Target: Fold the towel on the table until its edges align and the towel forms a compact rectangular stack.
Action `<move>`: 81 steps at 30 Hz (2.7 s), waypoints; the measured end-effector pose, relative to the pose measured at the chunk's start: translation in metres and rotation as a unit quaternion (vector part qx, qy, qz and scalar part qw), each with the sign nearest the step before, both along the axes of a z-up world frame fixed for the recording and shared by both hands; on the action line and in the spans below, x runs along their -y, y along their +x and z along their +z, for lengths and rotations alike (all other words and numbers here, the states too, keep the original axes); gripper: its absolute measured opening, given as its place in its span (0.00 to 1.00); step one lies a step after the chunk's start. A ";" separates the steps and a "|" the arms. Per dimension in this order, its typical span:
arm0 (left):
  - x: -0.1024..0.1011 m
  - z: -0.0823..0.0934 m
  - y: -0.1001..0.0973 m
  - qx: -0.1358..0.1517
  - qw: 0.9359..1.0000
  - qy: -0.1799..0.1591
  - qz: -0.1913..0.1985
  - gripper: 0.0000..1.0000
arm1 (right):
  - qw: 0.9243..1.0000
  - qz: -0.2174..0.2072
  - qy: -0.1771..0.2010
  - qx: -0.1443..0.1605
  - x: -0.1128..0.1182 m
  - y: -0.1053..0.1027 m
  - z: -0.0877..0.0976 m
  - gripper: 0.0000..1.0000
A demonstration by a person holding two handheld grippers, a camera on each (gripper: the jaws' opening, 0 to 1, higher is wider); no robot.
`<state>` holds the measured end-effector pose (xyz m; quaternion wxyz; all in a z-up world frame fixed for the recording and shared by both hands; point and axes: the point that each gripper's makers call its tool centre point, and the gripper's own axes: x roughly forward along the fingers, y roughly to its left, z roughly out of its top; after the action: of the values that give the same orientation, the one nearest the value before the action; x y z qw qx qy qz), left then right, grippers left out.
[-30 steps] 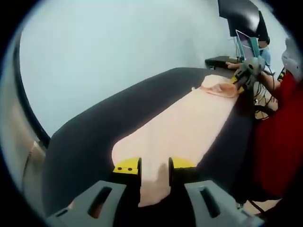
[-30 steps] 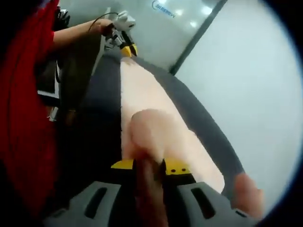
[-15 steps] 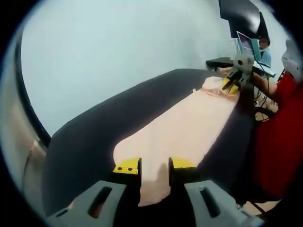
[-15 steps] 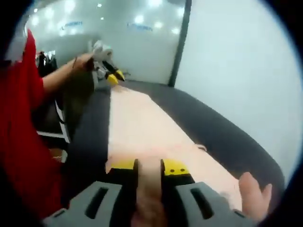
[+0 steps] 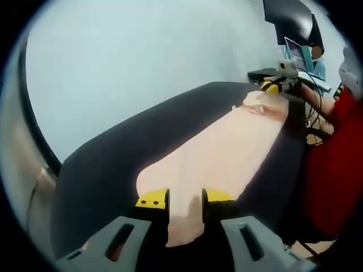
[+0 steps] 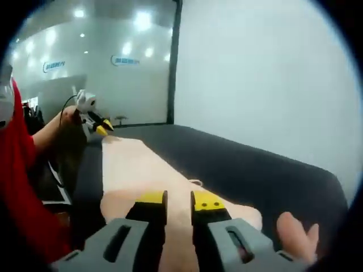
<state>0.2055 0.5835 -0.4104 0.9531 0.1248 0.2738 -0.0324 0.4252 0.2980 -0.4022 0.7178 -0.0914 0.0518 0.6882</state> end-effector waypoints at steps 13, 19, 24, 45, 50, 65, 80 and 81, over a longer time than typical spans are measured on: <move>-0.001 0.001 -0.002 0.001 1.000 0.000 0.004 0.19 | 0.997 -0.052 -0.012 -0.061 -0.009 0.030 -0.018 0.28; 0.000 0.000 -0.001 0.001 1.000 -0.002 0.006 0.19 | 0.997 -0.068 -0.018 0.009 0.011 0.036 -0.008 0.19; -0.007 0.000 -0.006 -0.001 0.996 -0.064 0.056 0.20 | 0.999 -0.011 -0.051 0.002 -0.003 -0.016 -0.034 0.23; -0.016 -0.044 -0.053 0.094 0.786 -0.394 0.468 0.49 | 0.976 -0.102 0.189 0.038 0.048 0.023 0.052 0.17; -0.032 -0.047 -0.046 0.119 0.759 -0.413 0.489 0.42 | 0.974 -0.099 0.200 0.044 0.049 0.020 0.056 0.17; -0.034 -0.004 -0.015 0.233 0.799 -0.344 0.434 0.06 | 0.977 -0.094 0.185 0.051 0.044 0.019 0.048 0.17; 0.168 0.023 0.115 0.135 0.978 -0.119 0.103 0.06 | 0.980 -0.101 0.160 0.063 0.042 0.021 0.039 0.17; 0.175 0.018 0.119 0.129 0.980 -0.114 0.096 0.06 | 0.980 -0.101 0.161 0.062 0.042 0.021 0.039 0.17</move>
<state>0.3244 0.4082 -0.3920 0.9870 -0.0086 0.1542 0.0445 0.4465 0.2559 -0.3631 0.7907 -0.0116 -0.0952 0.6047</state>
